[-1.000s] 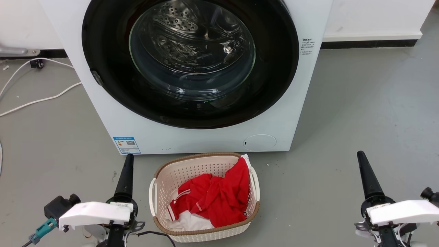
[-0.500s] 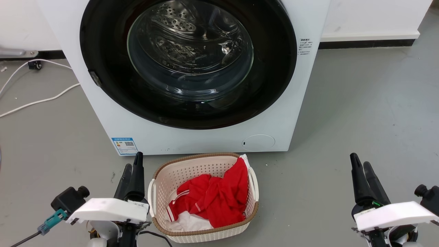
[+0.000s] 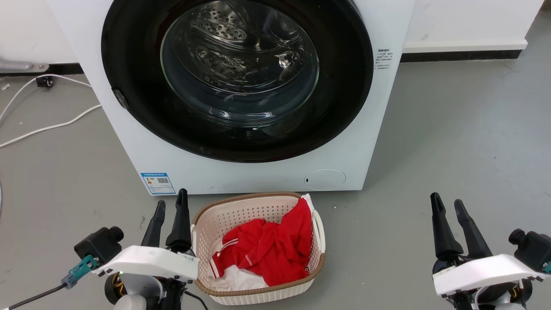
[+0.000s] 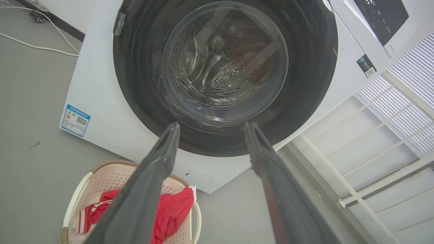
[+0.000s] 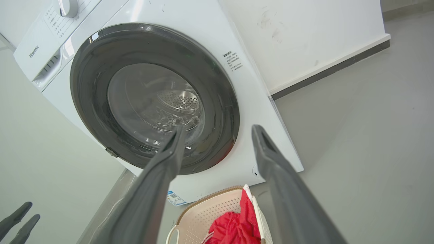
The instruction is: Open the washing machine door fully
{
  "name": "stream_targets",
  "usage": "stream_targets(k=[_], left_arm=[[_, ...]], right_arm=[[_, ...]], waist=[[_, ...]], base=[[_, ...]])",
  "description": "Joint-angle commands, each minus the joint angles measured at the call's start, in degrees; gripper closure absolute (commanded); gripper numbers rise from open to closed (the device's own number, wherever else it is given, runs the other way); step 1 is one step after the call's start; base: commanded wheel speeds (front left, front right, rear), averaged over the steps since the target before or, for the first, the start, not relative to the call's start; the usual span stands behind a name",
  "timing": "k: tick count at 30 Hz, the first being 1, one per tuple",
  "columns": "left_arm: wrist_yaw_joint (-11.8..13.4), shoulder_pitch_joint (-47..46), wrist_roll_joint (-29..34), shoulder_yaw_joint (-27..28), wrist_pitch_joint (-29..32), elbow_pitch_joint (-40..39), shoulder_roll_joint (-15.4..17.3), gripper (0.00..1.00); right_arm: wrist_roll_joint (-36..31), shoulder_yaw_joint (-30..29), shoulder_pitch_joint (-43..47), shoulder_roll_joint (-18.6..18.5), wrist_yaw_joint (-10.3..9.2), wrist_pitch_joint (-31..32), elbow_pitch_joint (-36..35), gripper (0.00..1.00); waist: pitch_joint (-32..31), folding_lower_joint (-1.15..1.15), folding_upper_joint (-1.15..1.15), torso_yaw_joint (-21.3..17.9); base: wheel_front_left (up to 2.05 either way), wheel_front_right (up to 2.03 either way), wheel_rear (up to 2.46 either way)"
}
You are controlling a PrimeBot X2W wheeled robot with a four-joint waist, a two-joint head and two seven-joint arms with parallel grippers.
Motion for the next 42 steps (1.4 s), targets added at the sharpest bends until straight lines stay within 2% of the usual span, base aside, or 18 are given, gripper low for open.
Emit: stream_targets(k=[1,13,42], left_arm=[[0.2,-1.1,2.2,-0.2,-0.6,-0.8,0.2,0.0],[0.9,-1.1,12.4,-1.6,-2.5,-1.0,0.2,0.0],[2.9,0.7,28.4,-3.6,-6.1,-0.7,0.1,0.0]], right_arm=[[-2.3,0.3,0.0,0.1,0.0,-0.4,-1.0,0.0],[-12.3,0.8,0.5,0.2,0.0,-0.5,-2.3,0.0],[-28.5,1.7,1.8,0.3,-0.01,-2.3,-3.4,0.0]], waist=[[0.0,0.0,0.0,0.0],[0.0,0.0,0.0,0.3],[-0.1,0.0,0.0,0.6]], base=[[0.0,0.0,0.0],[0.0,0.0,0.0],[0.0,0.0,0.0]])
